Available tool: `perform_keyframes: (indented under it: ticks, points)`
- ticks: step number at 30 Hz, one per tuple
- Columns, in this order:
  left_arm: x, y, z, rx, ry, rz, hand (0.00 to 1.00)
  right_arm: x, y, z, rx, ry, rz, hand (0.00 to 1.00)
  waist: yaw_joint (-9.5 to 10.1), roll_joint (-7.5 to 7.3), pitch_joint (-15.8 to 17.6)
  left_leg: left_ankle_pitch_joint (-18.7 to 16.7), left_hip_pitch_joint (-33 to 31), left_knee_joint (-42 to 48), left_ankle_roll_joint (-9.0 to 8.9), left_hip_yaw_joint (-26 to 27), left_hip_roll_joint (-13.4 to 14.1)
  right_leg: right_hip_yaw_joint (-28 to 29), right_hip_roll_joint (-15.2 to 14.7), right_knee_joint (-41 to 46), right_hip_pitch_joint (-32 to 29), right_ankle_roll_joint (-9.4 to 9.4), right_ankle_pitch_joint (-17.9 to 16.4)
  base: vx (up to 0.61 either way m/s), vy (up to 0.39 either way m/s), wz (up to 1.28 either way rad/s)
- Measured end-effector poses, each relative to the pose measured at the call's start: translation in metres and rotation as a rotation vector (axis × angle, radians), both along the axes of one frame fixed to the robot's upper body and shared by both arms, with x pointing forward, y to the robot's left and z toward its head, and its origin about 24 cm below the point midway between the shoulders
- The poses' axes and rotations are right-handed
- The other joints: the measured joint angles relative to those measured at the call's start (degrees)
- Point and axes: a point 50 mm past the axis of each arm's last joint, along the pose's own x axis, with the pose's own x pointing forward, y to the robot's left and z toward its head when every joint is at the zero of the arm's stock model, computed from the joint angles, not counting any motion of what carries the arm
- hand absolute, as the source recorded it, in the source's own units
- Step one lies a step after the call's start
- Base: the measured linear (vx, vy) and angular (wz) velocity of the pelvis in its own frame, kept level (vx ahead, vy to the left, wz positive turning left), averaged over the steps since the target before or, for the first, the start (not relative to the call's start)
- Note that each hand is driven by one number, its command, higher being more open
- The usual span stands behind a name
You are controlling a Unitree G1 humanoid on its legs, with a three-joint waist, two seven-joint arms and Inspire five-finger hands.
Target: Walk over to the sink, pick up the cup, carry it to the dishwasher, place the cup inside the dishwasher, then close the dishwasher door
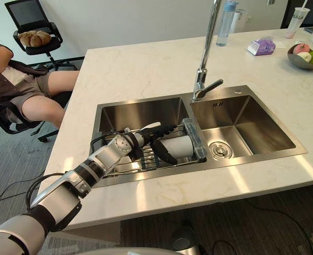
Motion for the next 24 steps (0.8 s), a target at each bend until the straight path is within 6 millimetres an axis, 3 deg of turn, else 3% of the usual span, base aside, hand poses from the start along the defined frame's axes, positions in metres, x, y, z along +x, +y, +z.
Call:
perform_keyframes:
  ticks: [10,11,19,24]
  points:
    - [0.002,0.000,0.002,-0.020,0.001,-0.002,1.00,0.002,-0.003,0.001,-0.008,-0.008,0.016,1.00,-0.12,0.16,0.66,0.10,-0.13,-0.01,0.07,-0.37,-0.36,-0.27,-0.62,0.73,-0.24,0.15,-0.38,0.01,-0.004,0.01]
    - [0.003,0.001,0.004,-0.017,0.001,-0.008,0.00,0.003,-0.004,0.001,-0.013,-0.011,0.032,1.00,-0.37,0.15,0.86,0.25,-0.12,-0.01,0.06,-0.39,-0.41,-0.36,-0.69,0.72,-0.24,0.15,-0.38,0.00,0.000,0.00]
    - [0.013,0.010,0.019,0.119,-0.141,-0.030,0.00,0.009,-0.014,0.003,-0.037,-0.026,0.066,1.00,-2.15,1.81,1.96,1.27,-0.16,-1.11,-0.28,-0.51,-0.02,-1.42,-0.50,0.67,-0.34,-0.10,-0.53,0.01,-0.004,0.03]
    - [0.012,0.005,0.022,0.192,-0.244,-0.096,0.00,0.007,-0.015,0.003,-0.043,-0.022,0.063,1.00,-2.11,2.12,2.15,1.56,-0.58,-1.55,-0.40,-0.65,0.01,-1.60,-0.52,0.76,-0.71,-0.15,-0.56,0.01,-0.008,0.02]
